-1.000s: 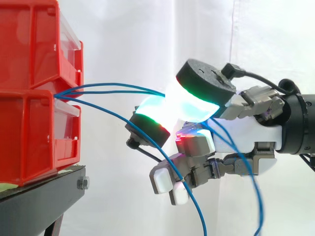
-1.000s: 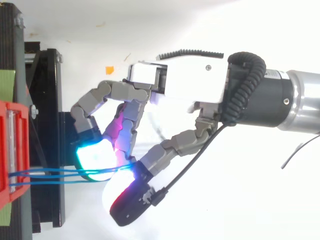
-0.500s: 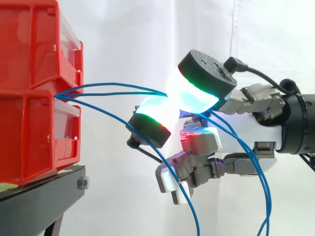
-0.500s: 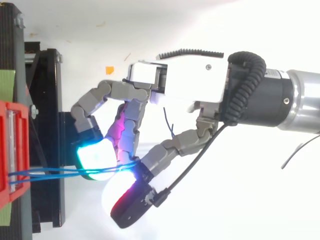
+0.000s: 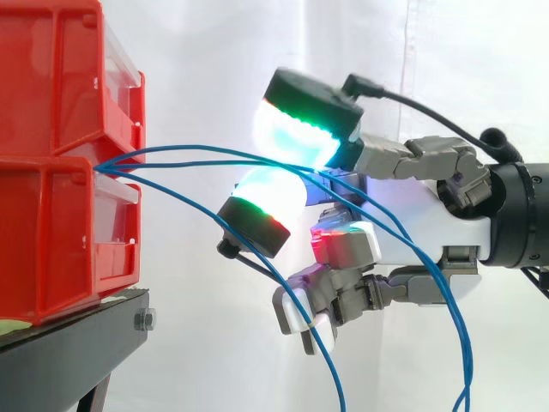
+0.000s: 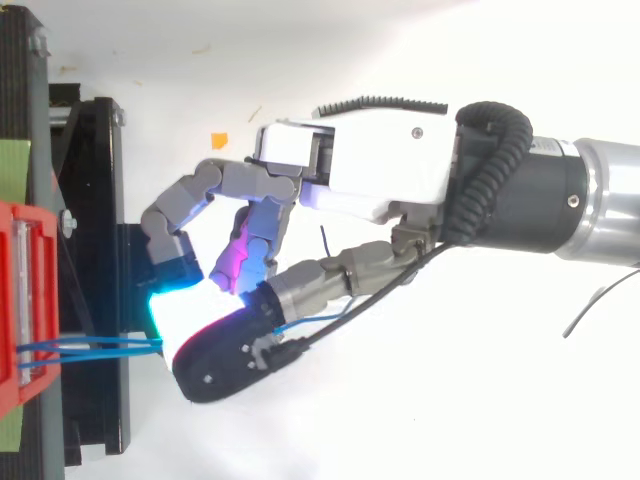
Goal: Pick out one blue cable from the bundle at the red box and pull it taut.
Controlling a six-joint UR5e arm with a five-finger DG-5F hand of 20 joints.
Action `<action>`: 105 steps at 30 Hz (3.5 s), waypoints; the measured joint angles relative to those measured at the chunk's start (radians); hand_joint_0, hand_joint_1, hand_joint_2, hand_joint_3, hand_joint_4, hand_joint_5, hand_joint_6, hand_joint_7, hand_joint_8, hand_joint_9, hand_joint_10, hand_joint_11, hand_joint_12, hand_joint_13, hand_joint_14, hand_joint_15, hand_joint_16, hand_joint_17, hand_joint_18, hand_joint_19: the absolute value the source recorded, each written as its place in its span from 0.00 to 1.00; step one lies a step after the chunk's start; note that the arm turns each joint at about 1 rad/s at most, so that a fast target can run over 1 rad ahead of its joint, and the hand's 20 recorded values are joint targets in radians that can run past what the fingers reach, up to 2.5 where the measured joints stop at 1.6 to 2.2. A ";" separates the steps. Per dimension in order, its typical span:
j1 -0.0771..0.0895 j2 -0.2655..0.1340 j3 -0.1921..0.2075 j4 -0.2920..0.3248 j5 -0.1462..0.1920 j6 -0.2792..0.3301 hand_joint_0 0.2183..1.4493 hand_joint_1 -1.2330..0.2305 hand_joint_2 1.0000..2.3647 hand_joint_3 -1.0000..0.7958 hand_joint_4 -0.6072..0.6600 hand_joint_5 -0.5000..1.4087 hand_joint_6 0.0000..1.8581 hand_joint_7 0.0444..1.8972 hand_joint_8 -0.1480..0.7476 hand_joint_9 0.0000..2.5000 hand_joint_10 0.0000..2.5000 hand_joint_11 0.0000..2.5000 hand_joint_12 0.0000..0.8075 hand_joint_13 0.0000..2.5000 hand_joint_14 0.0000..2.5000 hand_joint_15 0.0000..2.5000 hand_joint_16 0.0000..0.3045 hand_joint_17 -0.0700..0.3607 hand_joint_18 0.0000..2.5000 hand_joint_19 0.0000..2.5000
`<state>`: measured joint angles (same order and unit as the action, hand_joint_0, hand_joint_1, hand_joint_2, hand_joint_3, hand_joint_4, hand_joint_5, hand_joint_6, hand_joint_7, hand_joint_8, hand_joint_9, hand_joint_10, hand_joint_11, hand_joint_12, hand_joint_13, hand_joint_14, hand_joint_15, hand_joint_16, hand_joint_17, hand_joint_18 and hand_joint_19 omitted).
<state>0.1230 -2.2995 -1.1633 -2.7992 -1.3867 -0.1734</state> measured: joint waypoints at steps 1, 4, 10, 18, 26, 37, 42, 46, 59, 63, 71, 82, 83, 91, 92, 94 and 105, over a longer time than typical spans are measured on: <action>0.000 0.000 0.000 0.000 0.000 0.000 0.28 0.36 0.01 0.49 0.49 0.22 0.46 0.63 0.48 0.56 0.01 0.28 0.46 0.44 0.01 0.18 0.19 0.47 0.36 0.27; 0.000 0.000 0.002 -0.003 0.000 0.000 0.29 0.33 0.01 0.50 0.50 0.21 0.46 0.62 0.49 0.55 0.01 0.28 0.46 0.43 0.01 0.18 0.19 0.47 0.36 0.26; -0.002 0.000 0.003 -0.005 -0.005 -0.001 0.24 0.40 0.00 0.28 0.52 0.21 0.46 0.60 0.46 0.55 0.01 0.28 0.43 0.42 0.01 0.19 0.17 0.44 0.34 0.28; -0.003 0.000 0.004 -0.008 -0.008 -0.001 0.19 0.40 0.00 0.28 0.54 0.21 0.46 0.59 0.49 0.55 0.01 0.28 0.45 0.44 0.01 0.18 0.19 0.47 0.36 0.26; -0.003 0.000 0.003 -0.008 -0.008 -0.002 0.29 0.27 0.00 0.28 0.51 0.21 0.46 0.61 0.43 0.54 0.01 0.29 0.40 0.42 0.01 0.19 0.16 0.42 0.33 0.28; -0.003 0.000 0.003 -0.009 -0.008 -0.002 0.28 0.40 0.01 0.45 0.47 0.22 0.43 0.58 0.42 0.54 0.01 0.27 0.40 0.42 0.01 0.19 0.16 0.42 0.33 0.29; -0.003 0.000 0.003 -0.009 -0.008 -0.001 0.29 0.43 0.01 0.48 0.50 0.22 0.41 0.57 0.46 0.55 0.01 0.26 0.44 0.44 0.01 0.18 0.19 0.46 0.36 0.27; -0.003 0.000 0.004 -0.010 -0.008 -0.002 0.30 0.43 0.01 0.49 0.52 0.23 0.40 0.57 0.47 0.55 0.01 0.25 0.45 0.44 0.01 0.18 0.19 0.47 0.36 0.27; -0.003 0.000 0.004 -0.009 -0.008 -0.002 0.31 0.46 0.01 0.51 0.57 0.22 0.42 0.62 0.50 0.56 0.01 0.27 0.46 0.45 0.01 0.18 0.20 0.48 0.37 0.26; -0.003 0.000 0.004 -0.007 -0.008 -0.002 0.30 0.47 0.01 0.52 0.59 0.22 0.44 0.64 0.51 0.58 0.01 0.28 0.46 0.45 0.01 0.18 0.20 0.47 0.38 0.26; -0.002 0.000 0.004 -0.007 -0.006 -0.001 0.30 0.47 0.01 0.52 0.60 0.22 0.44 0.64 0.50 0.59 0.01 0.29 0.46 0.45 0.01 0.18 0.19 0.47 0.37 0.26; -0.003 0.000 0.004 -0.009 -0.006 0.000 0.29 0.36 0.01 0.48 0.59 0.21 0.46 0.68 0.48 0.58 0.01 0.31 0.44 0.44 0.01 0.19 0.18 0.44 0.36 0.26; -0.003 0.000 0.005 -0.010 -0.006 0.000 0.29 0.34 0.01 0.47 0.59 0.21 0.46 0.68 0.49 0.58 0.01 0.31 0.44 0.44 0.01 0.19 0.18 0.44 0.35 0.27; -0.003 0.000 0.005 -0.010 -0.006 -0.001 0.35 0.21 0.02 0.47 0.57 0.21 0.48 0.72 0.47 0.60 0.01 0.41 0.40 0.44 0.01 0.21 0.16 0.42 0.35 0.26; -0.003 0.000 0.005 -0.010 -0.006 -0.001 0.36 0.20 0.02 0.47 0.56 0.21 0.48 0.73 0.47 0.60 0.01 0.42 0.40 0.44 0.01 0.21 0.16 0.42 0.35 0.26; -0.003 0.000 0.005 -0.010 -0.006 -0.001 0.39 0.19 0.02 0.44 0.54 0.21 0.48 0.74 0.46 0.61 0.01 0.44 0.39 0.44 0.01 0.21 0.16 0.41 0.35 0.25; -0.003 0.000 0.005 -0.010 -0.006 -0.002 0.46 0.21 0.00 0.28 0.48 0.21 0.50 0.76 0.46 0.63 0.01 0.45 0.37 0.45 0.01 0.21 0.15 0.40 0.36 0.24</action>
<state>0.1196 -2.2995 -1.1586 -2.8087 -1.3930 -0.1749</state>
